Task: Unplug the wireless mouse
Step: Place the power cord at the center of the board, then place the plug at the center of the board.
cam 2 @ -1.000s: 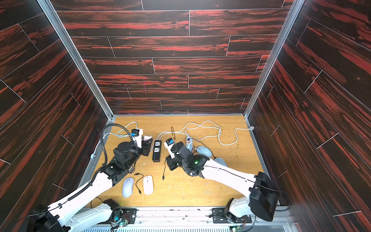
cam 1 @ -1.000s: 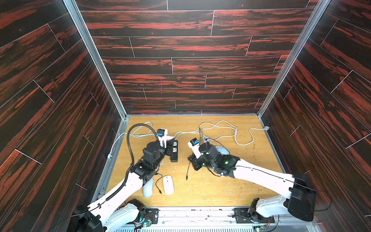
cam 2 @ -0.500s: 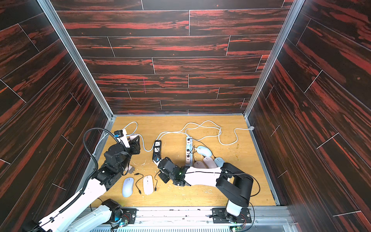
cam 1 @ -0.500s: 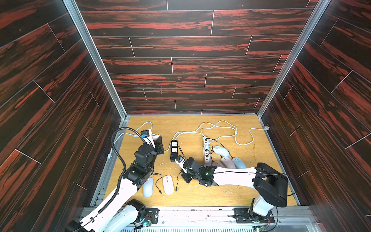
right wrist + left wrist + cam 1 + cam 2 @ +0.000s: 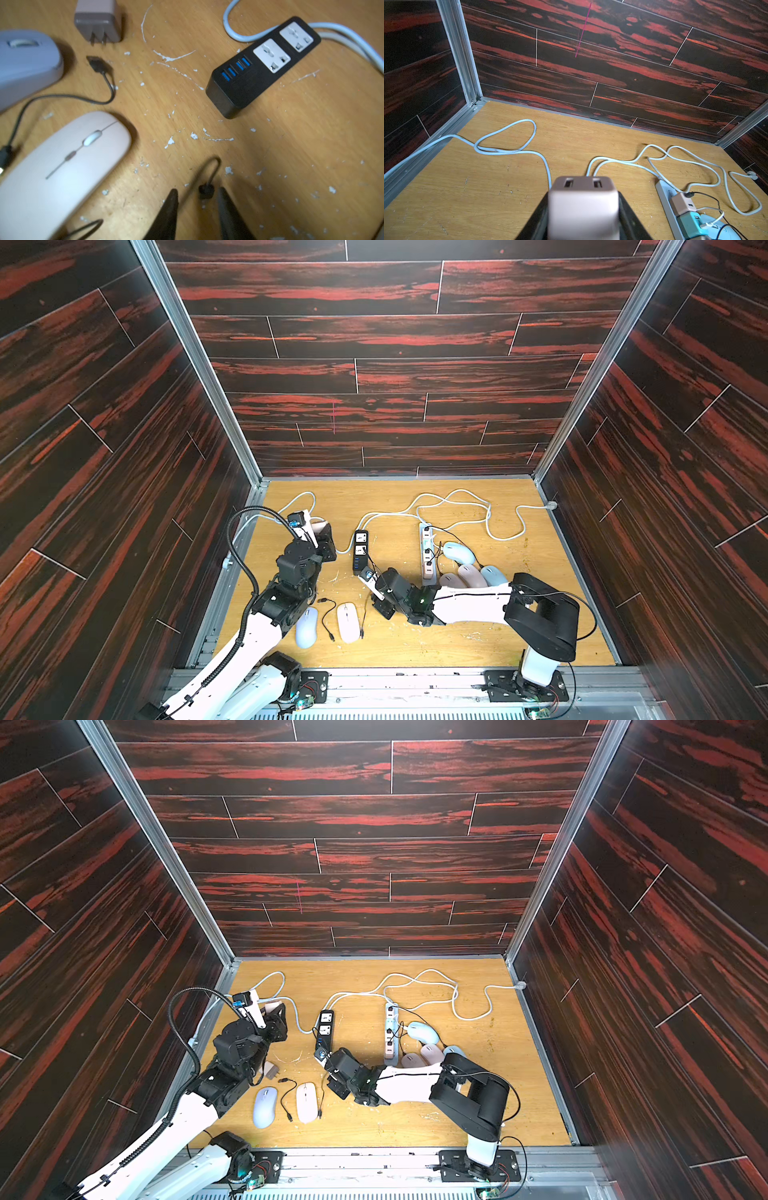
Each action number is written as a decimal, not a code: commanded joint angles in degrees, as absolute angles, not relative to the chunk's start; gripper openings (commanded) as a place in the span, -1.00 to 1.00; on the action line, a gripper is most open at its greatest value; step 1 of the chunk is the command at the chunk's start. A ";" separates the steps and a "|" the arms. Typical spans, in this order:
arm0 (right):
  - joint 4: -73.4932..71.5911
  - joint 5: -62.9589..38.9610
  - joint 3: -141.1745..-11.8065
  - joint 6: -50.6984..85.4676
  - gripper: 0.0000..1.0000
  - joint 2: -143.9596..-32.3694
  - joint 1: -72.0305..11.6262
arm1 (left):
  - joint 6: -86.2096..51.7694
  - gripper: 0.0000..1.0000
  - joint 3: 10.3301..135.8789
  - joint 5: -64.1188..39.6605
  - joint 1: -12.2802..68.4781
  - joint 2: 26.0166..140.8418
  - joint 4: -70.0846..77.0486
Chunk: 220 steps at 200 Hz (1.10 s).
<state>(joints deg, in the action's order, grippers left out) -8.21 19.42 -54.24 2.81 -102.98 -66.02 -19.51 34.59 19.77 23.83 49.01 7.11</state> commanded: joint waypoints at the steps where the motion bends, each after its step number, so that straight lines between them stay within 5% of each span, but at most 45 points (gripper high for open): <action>1: -9.21 19.38 -53.61 3.54 -0.06 -101.95 -65.11 | -20.07 -1.00 34.36 20.33 23.52 48.65 7.21; 74: -8.13 16.97 -53.66 5.99 -0.11 -97.95 -62.56 | -21.37 -1.00 35.28 19.17 23.31 51.03 5.96; 124: -8.68 -2.60 -54.37 18.09 -0.20 -97.75 -59.22 | -33.56 -1.00 39.90 24.13 23.35 54.32 -12.38; 145: -7.92 -3.12 -56.33 19.86 -0.23 -101.50 -59.42 | -36.98 -1.00 38.93 24.88 22.69 53.12 -14.58; 220: -0.90 -6.57 -59.50 18.90 -0.84 -107.12 -59.41 | -37.35 -1.00 37.95 24.95 20.82 51.50 -15.01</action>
<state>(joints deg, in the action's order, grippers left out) -4.27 -5.08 -58.61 18.61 -104.64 -59.35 -36.64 37.45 23.57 21.17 51.55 -13.10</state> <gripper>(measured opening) 0.093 0.457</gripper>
